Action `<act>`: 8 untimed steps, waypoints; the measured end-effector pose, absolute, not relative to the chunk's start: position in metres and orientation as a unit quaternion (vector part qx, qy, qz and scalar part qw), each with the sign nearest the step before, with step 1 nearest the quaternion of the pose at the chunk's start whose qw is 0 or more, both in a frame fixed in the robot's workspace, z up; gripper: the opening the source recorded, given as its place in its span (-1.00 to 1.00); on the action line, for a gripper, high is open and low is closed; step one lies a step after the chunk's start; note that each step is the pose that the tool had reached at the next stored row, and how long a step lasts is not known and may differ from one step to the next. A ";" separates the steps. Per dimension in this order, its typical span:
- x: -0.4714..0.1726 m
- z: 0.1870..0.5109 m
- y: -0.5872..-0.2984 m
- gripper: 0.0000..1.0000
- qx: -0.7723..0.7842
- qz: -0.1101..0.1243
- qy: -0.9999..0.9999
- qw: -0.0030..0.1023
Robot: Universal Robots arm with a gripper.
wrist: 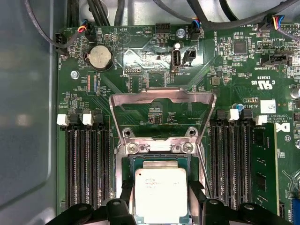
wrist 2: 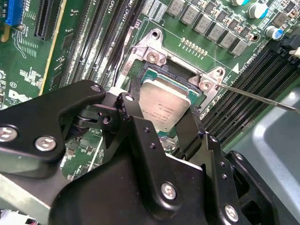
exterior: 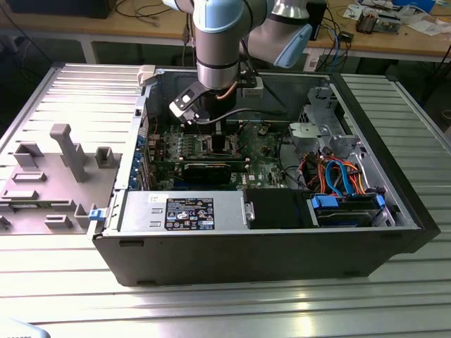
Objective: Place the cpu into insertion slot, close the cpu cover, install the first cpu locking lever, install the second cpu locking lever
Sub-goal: 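Place the cpu into insertion slot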
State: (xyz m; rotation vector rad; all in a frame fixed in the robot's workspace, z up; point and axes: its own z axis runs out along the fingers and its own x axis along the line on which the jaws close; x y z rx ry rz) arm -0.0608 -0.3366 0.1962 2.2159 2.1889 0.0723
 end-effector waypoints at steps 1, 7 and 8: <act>-0.061 0.196 -0.337 0.09 0.711 0.023 0.702 0.013; -0.061 0.195 -0.337 0.09 0.711 0.024 0.702 0.013; -0.061 0.195 -0.336 0.11 0.711 0.024 0.702 0.012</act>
